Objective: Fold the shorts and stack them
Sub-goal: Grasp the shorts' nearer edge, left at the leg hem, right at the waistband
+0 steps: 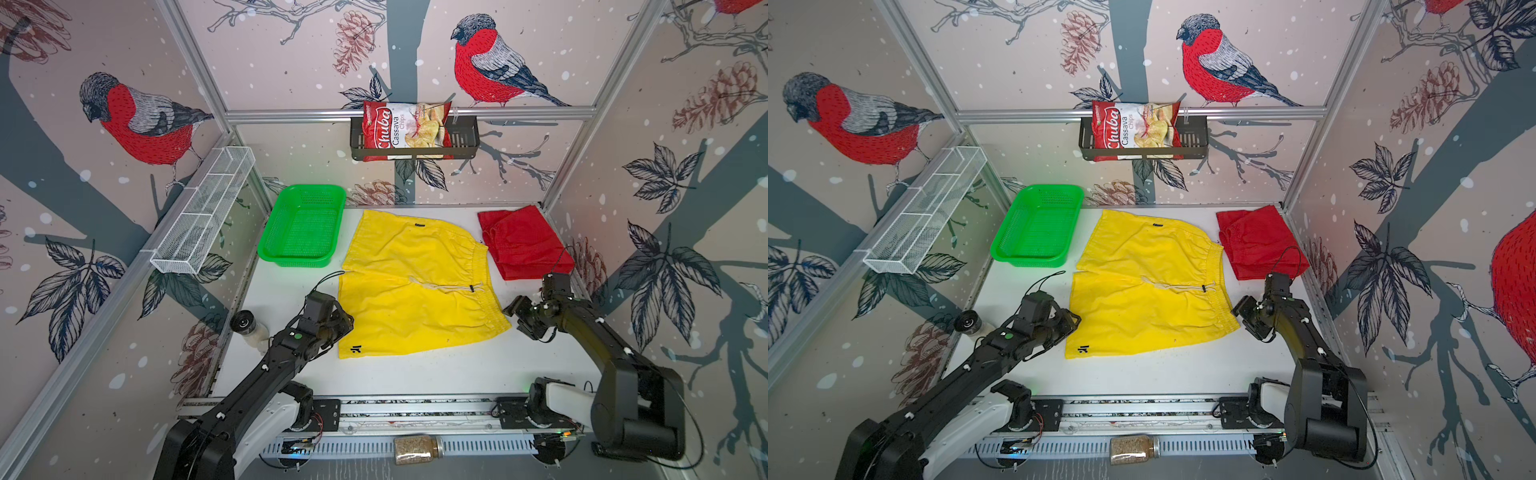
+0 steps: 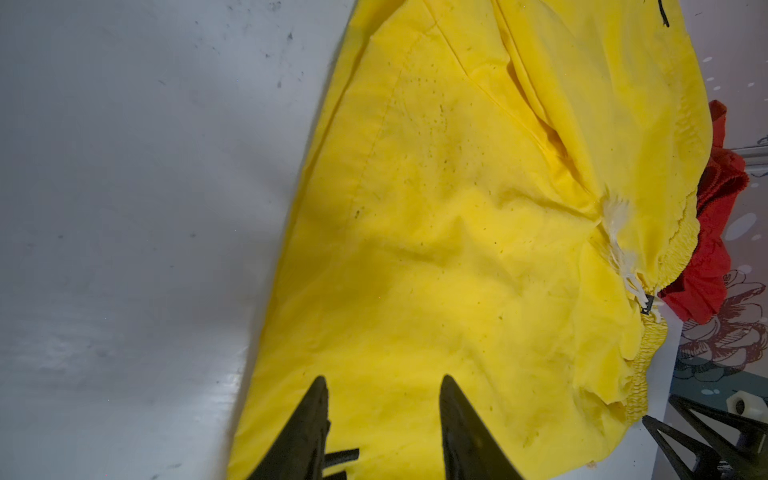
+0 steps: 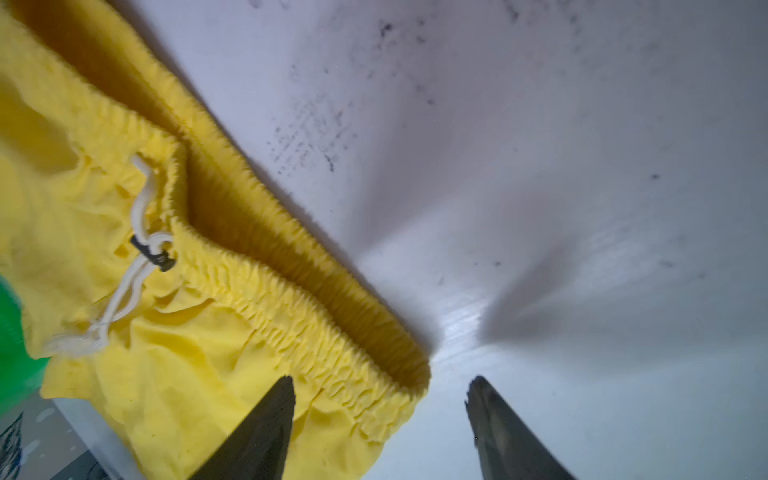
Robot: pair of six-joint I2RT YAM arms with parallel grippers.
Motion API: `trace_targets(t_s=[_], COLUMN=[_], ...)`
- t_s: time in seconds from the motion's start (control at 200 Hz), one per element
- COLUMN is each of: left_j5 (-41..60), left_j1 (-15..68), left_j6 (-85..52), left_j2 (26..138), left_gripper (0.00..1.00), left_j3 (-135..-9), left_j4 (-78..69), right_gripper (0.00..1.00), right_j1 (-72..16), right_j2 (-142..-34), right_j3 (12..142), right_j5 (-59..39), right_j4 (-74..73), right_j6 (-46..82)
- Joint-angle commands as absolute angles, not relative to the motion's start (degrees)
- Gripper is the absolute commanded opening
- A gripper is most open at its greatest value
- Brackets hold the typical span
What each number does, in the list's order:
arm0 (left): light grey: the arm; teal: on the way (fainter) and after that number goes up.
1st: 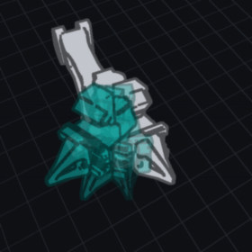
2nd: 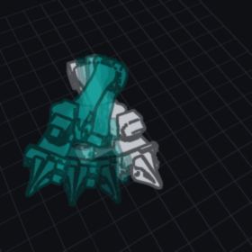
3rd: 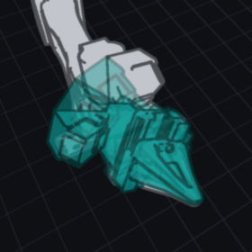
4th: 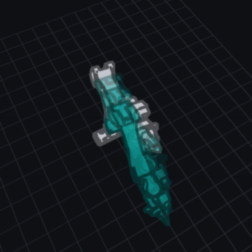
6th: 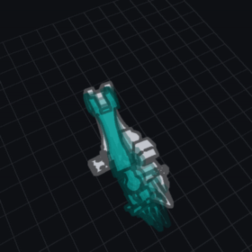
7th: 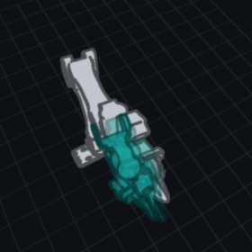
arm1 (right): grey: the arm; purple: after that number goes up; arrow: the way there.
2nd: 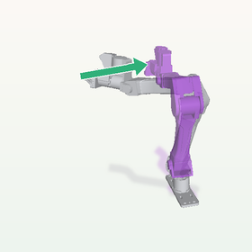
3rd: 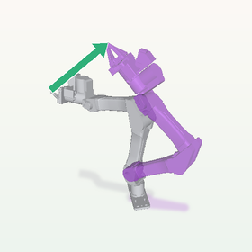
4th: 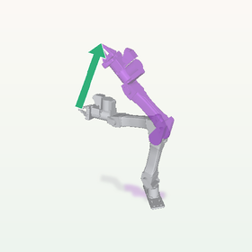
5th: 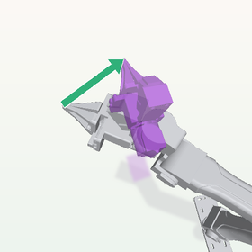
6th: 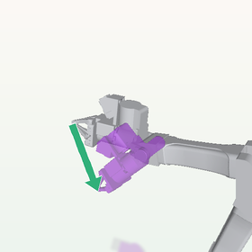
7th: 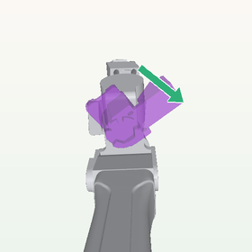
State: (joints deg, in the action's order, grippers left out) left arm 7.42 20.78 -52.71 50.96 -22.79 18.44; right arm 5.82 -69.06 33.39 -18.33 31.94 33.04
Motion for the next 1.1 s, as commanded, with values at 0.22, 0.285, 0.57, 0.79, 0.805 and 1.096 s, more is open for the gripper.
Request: trace_targets(t_s=[0.22,0.285,0.57,0.79,0.805,1.096], left_j5=[7.35,6.7,0.85,-1.08,-1.12,5.0], left_j1=[20.83,20.82,19.49,15.34,15.22,15.11], left_j6=[-51.59,-52.18,-55.67,-51.63,-51.15,-58.19], left_j2=[52.84,54.01,60.56,62.42,62.36,56.94], left_gripper=[0.44,0.45,0.43,0.44,0.45,0.55], left_j3=[-22.34,-21.96,-18.92,-22.98,-23.78,-35.08], left_j4=[18.02,17.94,15.23,17.88,18.64,32.99], right_gripper=[0.47,0.3,0.12,0.08,0.08,0.07], right_j1=[0.22,-0.16,-3.37,-9.06,-9.27,-10.87], right_j2=[-76.68,-77.55,-70.89,-67.05,-66.8,-65.84], right_j3=[31.2,31.11,28.14,25.58,25.5,27.79], right_j5=[-15.03,-14.42,-15.39,-16.28,-16.22,-14.95], right_j4=[26.69,26.41,25.12,20.75,20.62,21.08], right_j6=[36.08,36.04,41.33,48.65,48.9,49.71])
